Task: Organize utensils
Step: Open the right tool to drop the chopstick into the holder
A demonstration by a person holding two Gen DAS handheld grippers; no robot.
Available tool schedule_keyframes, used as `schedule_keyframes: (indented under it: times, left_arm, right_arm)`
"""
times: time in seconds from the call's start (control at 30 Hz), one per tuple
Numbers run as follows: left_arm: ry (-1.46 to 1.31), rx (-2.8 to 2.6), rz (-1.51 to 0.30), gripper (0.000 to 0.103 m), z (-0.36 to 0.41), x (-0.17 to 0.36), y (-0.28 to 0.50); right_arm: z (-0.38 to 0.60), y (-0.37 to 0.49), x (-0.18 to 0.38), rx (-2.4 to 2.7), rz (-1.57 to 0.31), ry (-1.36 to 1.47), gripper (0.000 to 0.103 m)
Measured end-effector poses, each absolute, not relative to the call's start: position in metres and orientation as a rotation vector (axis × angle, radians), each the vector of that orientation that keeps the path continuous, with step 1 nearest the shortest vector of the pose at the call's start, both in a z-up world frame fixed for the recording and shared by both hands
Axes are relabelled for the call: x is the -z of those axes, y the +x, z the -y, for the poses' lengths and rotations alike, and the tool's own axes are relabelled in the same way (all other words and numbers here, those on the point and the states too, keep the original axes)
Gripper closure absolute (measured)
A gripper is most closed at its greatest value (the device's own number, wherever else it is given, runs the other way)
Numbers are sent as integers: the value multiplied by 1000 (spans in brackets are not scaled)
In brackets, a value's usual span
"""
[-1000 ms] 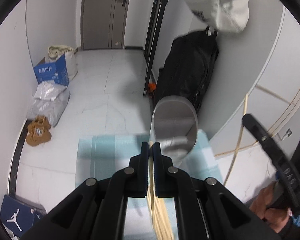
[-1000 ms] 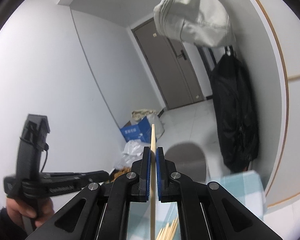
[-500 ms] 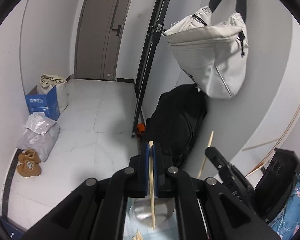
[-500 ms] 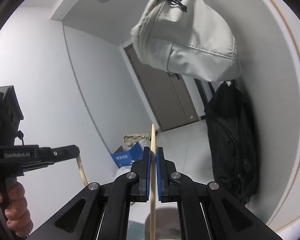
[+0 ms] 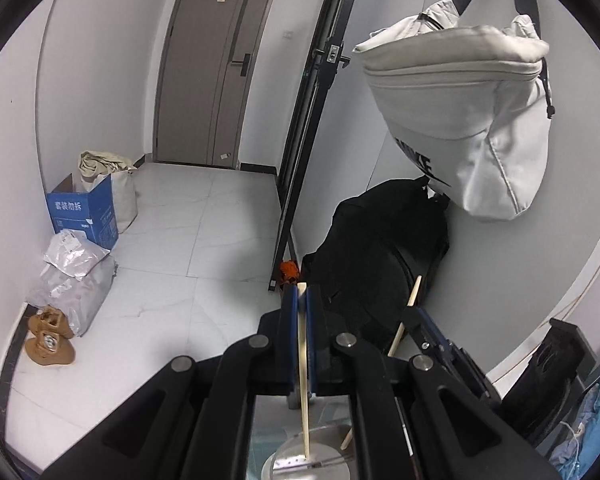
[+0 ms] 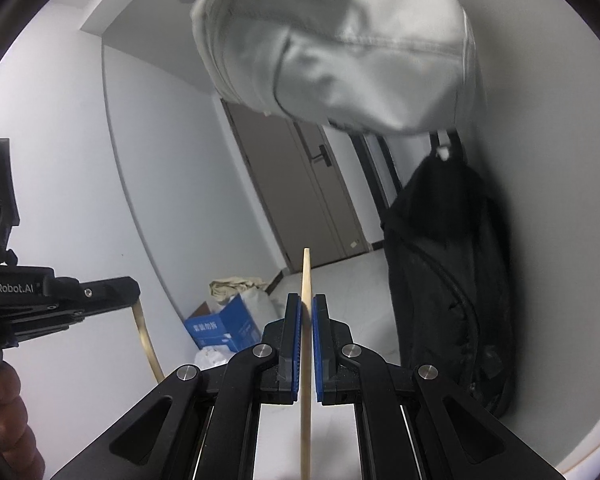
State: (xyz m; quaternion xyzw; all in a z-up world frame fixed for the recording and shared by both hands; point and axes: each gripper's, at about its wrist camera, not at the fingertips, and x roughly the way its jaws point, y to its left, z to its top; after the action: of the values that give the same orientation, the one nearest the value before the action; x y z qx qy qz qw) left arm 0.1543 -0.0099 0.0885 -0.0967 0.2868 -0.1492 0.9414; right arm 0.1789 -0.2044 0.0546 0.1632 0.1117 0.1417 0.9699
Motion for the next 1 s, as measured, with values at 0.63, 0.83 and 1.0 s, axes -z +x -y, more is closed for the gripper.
schedule_keyframes:
  times: [0.63, 0.83, 1.0]
  left_arm:
    - [-152, 398, -619, 103, 28, -70, 145]
    - [-146, 441, -705, 102, 30, -61, 143]
    - [-240, 534, -796, 102, 20, -59, 143]
  right_arm:
    - [194, 149, -34, -369, -215, 227, 98]
    - [193, 142, -28, -407, -282, 192, 98]
    - [200, 138, -23, -481, -353, 226, 95]
